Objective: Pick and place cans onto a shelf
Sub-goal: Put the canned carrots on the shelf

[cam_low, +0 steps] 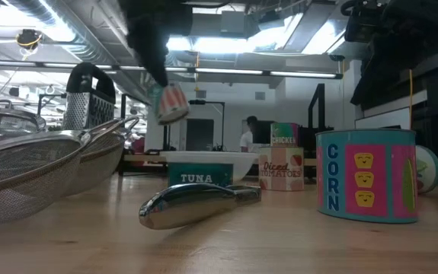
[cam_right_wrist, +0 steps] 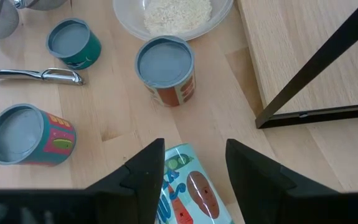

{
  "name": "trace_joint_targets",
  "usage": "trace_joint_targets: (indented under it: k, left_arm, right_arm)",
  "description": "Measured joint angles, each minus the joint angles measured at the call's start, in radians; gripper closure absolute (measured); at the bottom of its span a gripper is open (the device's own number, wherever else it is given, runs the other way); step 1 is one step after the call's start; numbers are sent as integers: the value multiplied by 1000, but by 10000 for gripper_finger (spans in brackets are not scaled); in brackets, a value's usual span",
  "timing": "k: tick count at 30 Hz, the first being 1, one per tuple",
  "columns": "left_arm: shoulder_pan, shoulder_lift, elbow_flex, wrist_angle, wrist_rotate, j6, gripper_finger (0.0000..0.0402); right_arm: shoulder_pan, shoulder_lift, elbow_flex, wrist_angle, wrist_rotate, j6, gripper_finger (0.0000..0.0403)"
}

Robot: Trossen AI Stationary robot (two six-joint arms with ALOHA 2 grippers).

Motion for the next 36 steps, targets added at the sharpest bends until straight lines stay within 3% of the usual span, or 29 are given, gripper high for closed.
trace_joint_targets:
  k: [15, 27, 36]
  left_arm:
    - [328, 28, 221, -19, -3, 83, 399]
    - [420, 354, 642, -303, -27, 237, 400]
    - [481, 542, 701, -375, -80, 273, 400]
  right_arm:
    - [0, 0, 0, 5, 0, -4, 228]
    - [0, 0, 0, 8, 0, -4, 228]
    - [0, 0, 0, 7, 0, -4, 228]
